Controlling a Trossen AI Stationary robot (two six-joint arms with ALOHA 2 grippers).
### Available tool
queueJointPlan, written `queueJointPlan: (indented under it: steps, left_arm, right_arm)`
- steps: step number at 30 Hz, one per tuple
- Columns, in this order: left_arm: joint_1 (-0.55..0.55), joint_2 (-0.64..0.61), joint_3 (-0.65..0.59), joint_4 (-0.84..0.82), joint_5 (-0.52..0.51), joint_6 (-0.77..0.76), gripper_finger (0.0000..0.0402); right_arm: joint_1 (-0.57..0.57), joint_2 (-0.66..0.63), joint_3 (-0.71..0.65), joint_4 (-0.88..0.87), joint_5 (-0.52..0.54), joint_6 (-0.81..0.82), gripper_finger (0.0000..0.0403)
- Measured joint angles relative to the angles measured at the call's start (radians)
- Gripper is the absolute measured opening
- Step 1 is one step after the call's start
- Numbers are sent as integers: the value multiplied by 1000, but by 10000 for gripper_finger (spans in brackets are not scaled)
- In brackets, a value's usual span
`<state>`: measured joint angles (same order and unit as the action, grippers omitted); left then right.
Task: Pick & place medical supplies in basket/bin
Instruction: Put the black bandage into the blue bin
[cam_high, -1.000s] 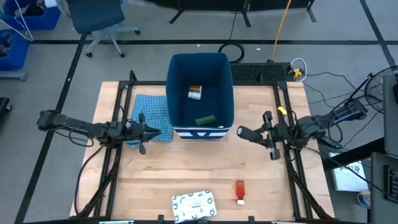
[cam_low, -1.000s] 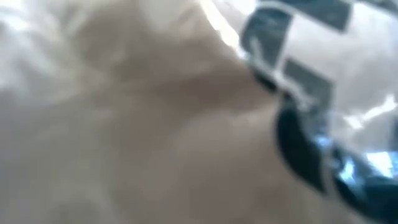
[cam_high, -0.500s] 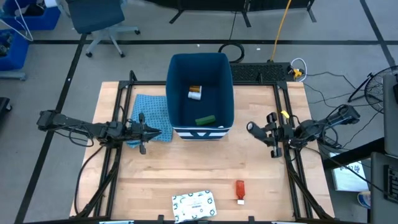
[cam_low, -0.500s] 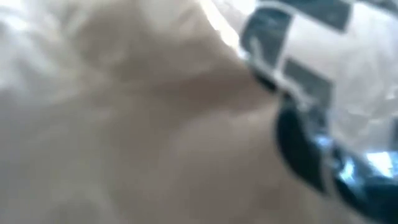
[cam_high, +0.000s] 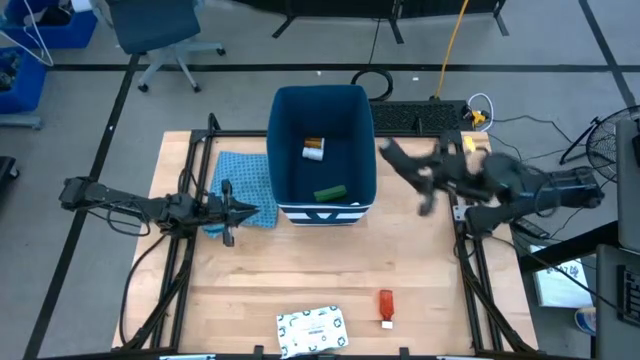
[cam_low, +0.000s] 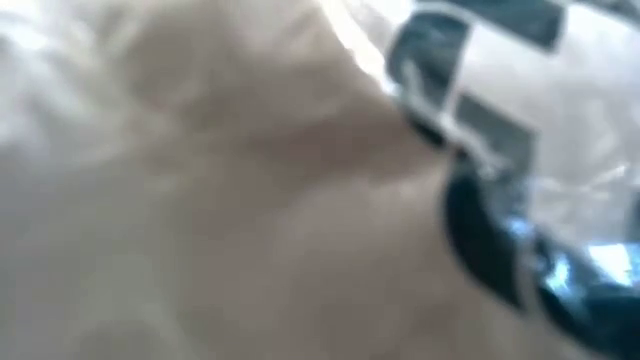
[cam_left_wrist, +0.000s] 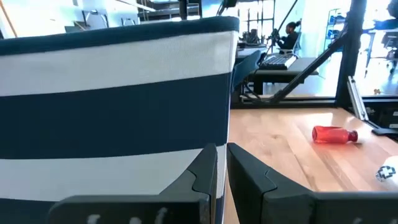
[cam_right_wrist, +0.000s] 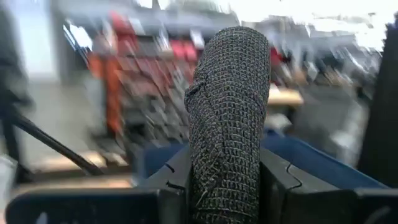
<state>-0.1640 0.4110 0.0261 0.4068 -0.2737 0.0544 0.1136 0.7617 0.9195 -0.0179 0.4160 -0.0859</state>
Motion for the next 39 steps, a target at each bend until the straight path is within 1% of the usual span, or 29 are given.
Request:
queueJointPlan:
  steps: [2,3,5,7,9,12,14,19,21,24,27,30,33,36,39]
  left_arm:
    - [0,0,0,0,0,0,42]
    - [0,0,0,0,0,0,42]
    - [0,0,0,-2,0,-1,42]
    - [0,0,0,-16,0,-4,42]
    - [0,0,0,-23,0,-6,42]
    - [0,0,0,-29,0,-11,42]
    - [0,0,0,-40,0,-13,42]
    - [0,1,0,-50,1,-17,42]
    - [0,1,0,-56,1,-19,42]
    - [0,1,0,-73,1,-19,42]
    - [0,1,0,-79,2,-19,42]
    - [0,1,0,-78,2,-15,42]
    - [0,1,0,-80,-3,-15,42]
    - [0,1,0,-82,-16,-15,42]
    - [0,1,0,-82,-16,-15,42]
  right_arm:
    - [-77,141,163,-144,-23,2,96]
    - [-119,212,244,-205,-58,0,96]
    - [-205,347,383,-288,-169,-6,96]
    - [-277,466,511,-317,-280,-25,96]
    - [-331,571,618,-324,-350,-66,96]
    - [-384,714,732,-329,-395,-128,96]
    - [-411,798,779,-332,-431,-144,96]
    - [-462,951,809,-333,-542,-185,96]
    - [-472,1008,809,-343,-567,-242,96]
    - [-475,1078,808,-386,-578,-365,96]
    - [-473,1126,808,-398,-579,-427,96]
    - [-479,1160,808,-410,-583,-405,95]
    - [-490,1191,808,-422,-630,-363,95]
    - [-499,1224,808,-449,-654,-325,95]
    - [-500,1257,795,-470,-655,-320,95]
